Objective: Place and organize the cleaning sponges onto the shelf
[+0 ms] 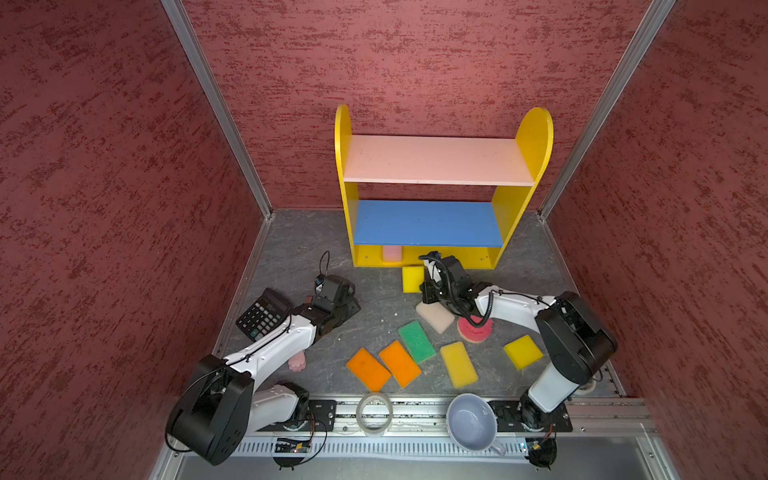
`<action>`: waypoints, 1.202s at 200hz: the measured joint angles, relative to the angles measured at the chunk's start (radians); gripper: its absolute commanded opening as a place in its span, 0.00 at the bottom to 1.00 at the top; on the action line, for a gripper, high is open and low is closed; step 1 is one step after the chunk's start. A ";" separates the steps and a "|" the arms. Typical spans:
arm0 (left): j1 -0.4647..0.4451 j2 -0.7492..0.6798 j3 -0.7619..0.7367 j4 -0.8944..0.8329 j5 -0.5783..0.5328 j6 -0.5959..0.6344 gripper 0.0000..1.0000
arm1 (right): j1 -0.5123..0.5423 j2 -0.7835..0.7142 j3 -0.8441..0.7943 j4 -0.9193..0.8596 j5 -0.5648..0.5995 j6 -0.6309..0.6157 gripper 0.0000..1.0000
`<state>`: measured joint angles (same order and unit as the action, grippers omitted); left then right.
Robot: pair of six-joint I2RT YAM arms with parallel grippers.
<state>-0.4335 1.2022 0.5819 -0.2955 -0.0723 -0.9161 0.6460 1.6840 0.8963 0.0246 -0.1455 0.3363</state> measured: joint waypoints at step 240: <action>0.074 0.122 0.109 0.029 0.031 0.045 0.57 | 0.266 -0.271 -0.054 -0.336 0.014 0.051 0.39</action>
<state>-0.3599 1.3243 0.6910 -0.2665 -0.0410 -0.8715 0.9115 1.4128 0.8425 -0.3119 -0.1314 0.3874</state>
